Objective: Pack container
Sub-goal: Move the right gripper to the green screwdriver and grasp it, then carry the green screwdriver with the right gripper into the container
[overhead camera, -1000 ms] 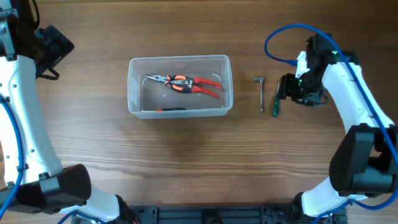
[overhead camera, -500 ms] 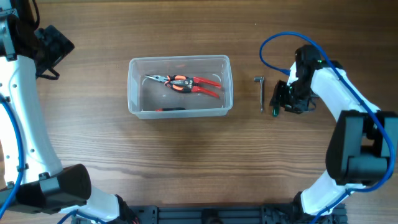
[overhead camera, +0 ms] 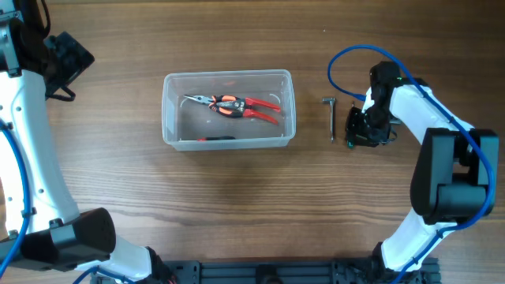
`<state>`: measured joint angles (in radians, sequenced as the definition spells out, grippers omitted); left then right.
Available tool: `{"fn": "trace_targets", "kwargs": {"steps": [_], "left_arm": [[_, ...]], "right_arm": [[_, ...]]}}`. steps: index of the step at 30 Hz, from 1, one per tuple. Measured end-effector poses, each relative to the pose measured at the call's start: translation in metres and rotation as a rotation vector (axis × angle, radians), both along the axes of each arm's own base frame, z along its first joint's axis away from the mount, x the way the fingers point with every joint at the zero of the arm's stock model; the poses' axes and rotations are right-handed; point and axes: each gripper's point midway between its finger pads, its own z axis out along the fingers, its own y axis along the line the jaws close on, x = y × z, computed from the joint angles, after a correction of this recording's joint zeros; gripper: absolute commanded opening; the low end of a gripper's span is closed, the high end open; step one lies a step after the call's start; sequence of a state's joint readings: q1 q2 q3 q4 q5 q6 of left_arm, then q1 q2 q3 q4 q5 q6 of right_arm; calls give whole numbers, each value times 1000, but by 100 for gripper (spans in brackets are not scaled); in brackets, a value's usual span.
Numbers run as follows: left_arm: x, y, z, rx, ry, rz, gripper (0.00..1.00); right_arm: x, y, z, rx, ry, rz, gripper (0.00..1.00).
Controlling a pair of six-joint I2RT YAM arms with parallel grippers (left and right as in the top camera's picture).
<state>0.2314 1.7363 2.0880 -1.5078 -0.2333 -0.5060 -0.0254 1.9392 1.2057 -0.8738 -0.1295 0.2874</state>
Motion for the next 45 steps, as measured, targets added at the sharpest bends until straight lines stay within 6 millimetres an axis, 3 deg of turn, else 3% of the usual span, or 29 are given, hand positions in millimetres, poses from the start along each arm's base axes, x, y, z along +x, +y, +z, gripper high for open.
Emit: {"fn": "trace_targets", "kwargs": {"steps": [10, 14, 24, 28, 31, 35, 38, 40, 43, 45], "left_arm": [[0, 0, 0, 0, 0, 0, 100], [0, 0, 0, 0, 0, 0, 100], [0, 0, 0, 0, 0, 0, 100], [0, 0, 0, 0, 0, 0, 100], [0, 0, 0, 0, 0, 0, 100], [0, 0, 0, 0, 0, 0, 100], [0, 0, 0, 0, 0, 0, 100], [0, 0, 0, 0, 0, 0, 100], [0, 0, 0, 0, 0, 0, 100], [0, 0, 0, 0, 0, 0, 100]], "right_arm": [[-2, 3, -1, -85, 2, 79, 17], [-2, 4, -1, -96, 1, 91, 4], [-3, 4, -1, -96, 8, 100, 4], [-3, 5, 15, -95, 28, 113, 4], [21, 11, 57, -97, -84, 138, 5], [63, 53, 179, -86, -455, 265, 4], [59, 114, 271, -40, -744, 458, 4], [39, 157, 304, 4, -858, 621, 4], [7, 211, 312, 52, -907, 880, 4], [-8, 240, 294, 66, -881, 1038, 4]]}}
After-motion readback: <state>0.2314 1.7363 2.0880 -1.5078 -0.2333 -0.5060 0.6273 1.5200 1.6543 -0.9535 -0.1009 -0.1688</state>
